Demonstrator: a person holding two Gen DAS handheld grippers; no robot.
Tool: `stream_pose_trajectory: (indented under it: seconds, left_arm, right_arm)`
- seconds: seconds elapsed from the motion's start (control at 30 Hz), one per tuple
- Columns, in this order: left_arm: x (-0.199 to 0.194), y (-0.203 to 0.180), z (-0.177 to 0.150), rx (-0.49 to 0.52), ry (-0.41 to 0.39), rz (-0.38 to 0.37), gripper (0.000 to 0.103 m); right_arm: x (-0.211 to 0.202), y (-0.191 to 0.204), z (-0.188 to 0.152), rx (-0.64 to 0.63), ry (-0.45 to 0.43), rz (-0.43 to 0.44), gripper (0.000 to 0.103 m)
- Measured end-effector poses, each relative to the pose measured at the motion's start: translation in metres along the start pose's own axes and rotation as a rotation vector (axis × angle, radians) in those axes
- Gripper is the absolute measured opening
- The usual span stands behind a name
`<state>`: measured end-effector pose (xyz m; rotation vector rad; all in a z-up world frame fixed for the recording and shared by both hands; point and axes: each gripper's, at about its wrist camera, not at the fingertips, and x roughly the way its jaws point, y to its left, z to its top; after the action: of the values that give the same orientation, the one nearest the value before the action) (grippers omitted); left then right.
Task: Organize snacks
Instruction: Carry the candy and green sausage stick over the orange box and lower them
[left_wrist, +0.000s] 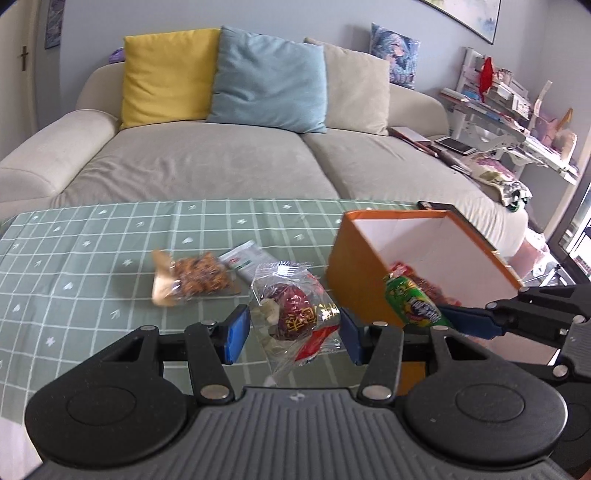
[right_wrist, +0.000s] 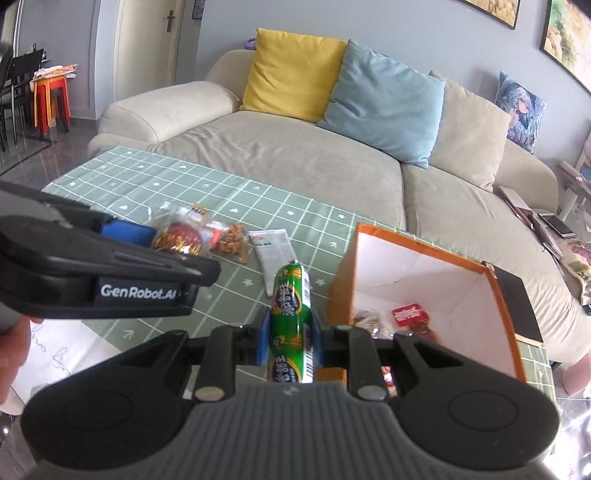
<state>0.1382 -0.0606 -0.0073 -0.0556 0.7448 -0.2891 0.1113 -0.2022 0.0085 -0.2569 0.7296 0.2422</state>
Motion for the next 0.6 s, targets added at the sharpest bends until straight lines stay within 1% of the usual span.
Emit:
stream_pose_trajectory:
  seconds: [0.17, 0.27, 0.33, 0.47, 0.6]
  left_arm:
    - [0.009, -0.027, 0.024, -0.017, -0.001, -0.044, 0.059]
    - [0.017, -0.042, 0.037, -0.02, 0.001, -0.043, 0.059]
    - [0.023, -0.049, 0.044, -0.035, 0.006, -0.04, 0.059]
    - [0.037, -0.065, 0.055, -0.066, 0.027, -0.051, 0.059]
    - [0.053, -0.079, 0.061, -0.066, 0.055, -0.079, 0.059]
  right_arm:
    - [-0.003, -0.033, 0.009, -0.013, 0.017, -0.028, 0.019]
    - [-0.006, -0.054, 0.014, -0.012, 0.027, -0.044, 0.019]
    - [-0.006, -0.067, 0.016, -0.018, 0.03, -0.069, 0.019]
    - [0.0, -0.089, 0.018, -0.014, 0.049, -0.11, 0.019]
    - [0.007, -0.109, 0.012, -0.013, 0.08, -0.129, 0.02]
